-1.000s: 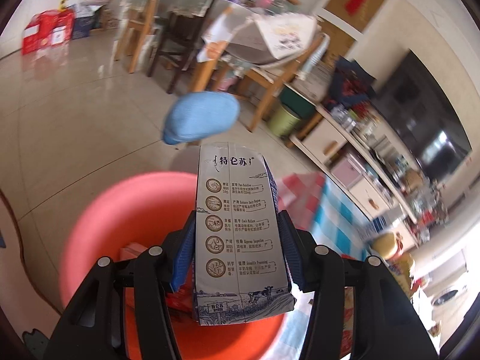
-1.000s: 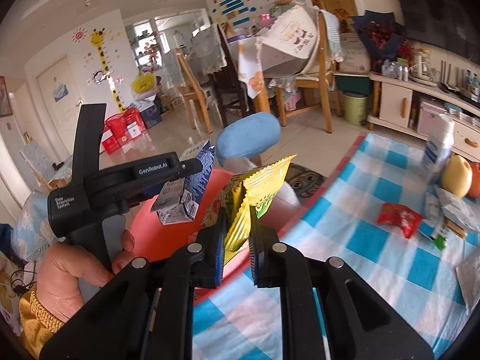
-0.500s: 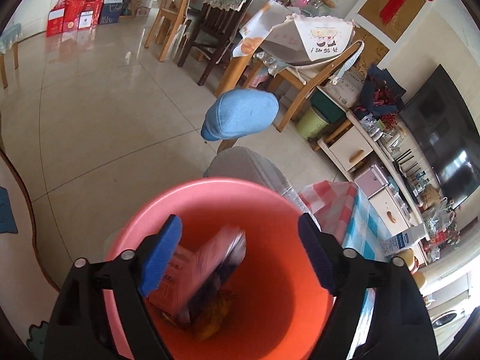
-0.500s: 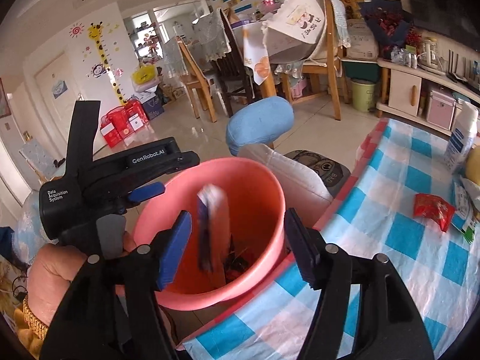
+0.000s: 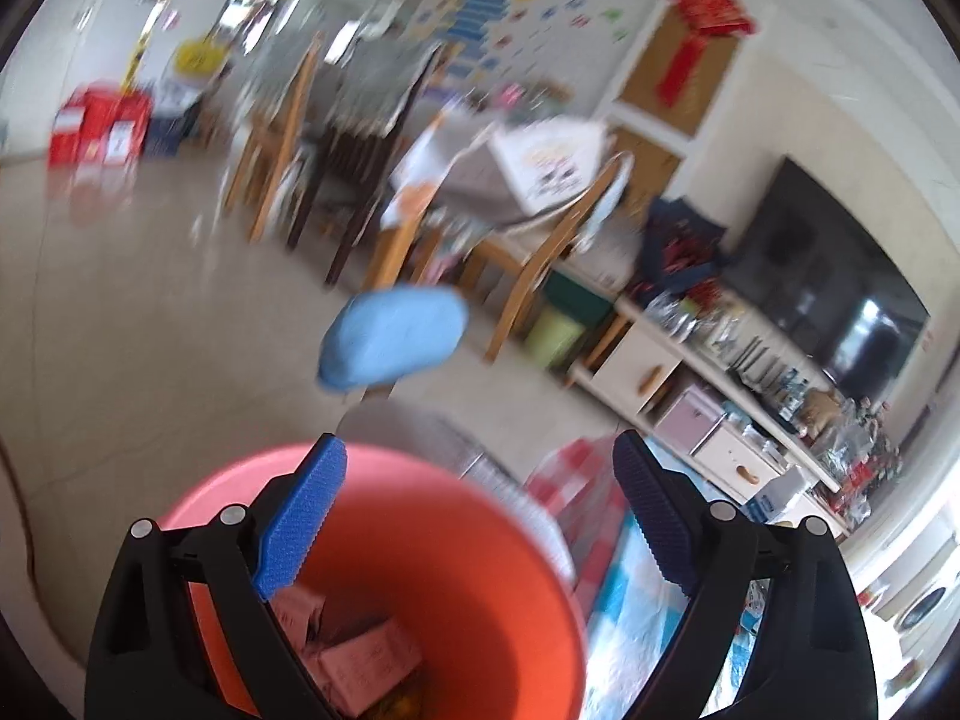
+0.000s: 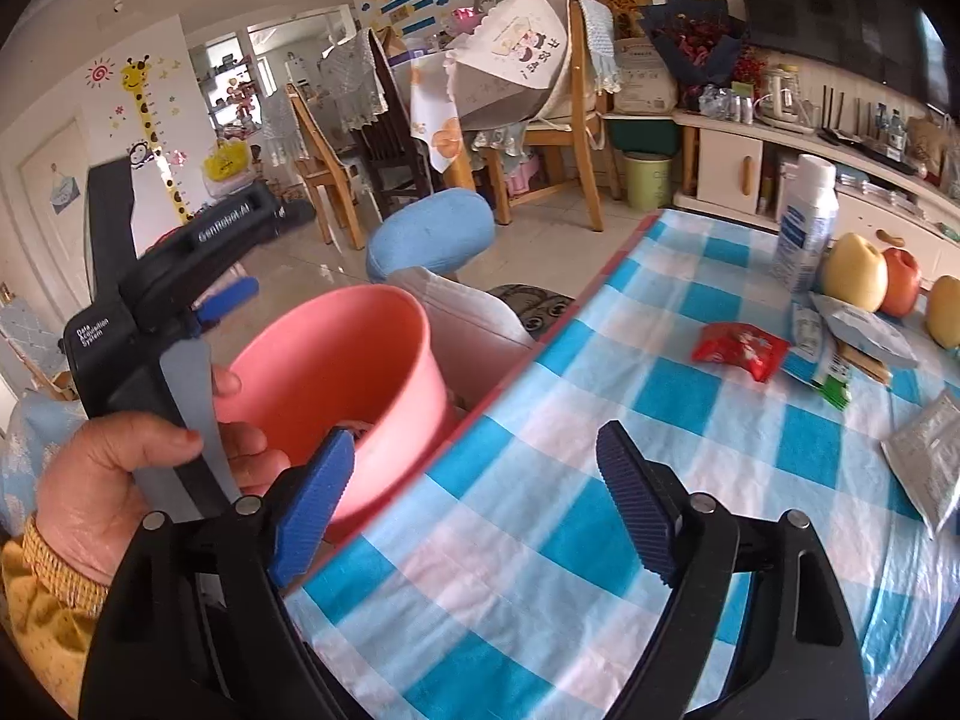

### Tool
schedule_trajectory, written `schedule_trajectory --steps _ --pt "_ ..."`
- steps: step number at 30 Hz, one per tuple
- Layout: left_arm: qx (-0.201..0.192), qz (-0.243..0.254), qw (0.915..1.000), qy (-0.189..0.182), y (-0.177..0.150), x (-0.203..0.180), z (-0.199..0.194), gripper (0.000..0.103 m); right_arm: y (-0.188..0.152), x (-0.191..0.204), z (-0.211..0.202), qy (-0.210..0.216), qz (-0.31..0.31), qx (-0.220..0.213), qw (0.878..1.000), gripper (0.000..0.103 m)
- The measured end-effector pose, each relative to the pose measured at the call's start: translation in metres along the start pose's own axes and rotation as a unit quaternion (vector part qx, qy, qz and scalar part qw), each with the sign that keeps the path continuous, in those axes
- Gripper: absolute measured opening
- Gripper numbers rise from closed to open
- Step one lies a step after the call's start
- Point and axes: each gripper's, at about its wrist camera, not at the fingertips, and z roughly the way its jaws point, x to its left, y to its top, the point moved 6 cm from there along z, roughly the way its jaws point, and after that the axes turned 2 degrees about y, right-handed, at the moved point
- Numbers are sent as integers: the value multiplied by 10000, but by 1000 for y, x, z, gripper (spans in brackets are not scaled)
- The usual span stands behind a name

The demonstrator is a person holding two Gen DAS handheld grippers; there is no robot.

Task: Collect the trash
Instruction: 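Move both tools back over the table toward the remaining packets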

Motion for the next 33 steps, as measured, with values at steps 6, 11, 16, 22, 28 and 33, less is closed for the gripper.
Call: schedule_trajectory --steps 6,11,16,22,28,33 --pt "-167 735 9958 -528 0 -42 -11 90 -19 -9 -19 -264 -210 -18 9994 88" --pt "-256 1013 9894 -1010 2 -68 -27 93 -32 -14 -33 -362 -277 -25 9990 90" --pt "-111 1216 9868 -1067 -8 -83 -27 95 -43 -23 -49 -536 -325 -108 9980 93" --pt "-113 1801 9794 -905 -25 -102 -31 95 -48 -39 -68 -658 -146 -228 9975 95" --pt "24 2174 9714 -953 -50 -124 -38 95 -56 -51 -86 -722 -79 -377 9966 96" --pt "249 2281 9673 -1077 -69 -137 -43 95 -60 -58 -95 -749 -22 -437 9962 96"
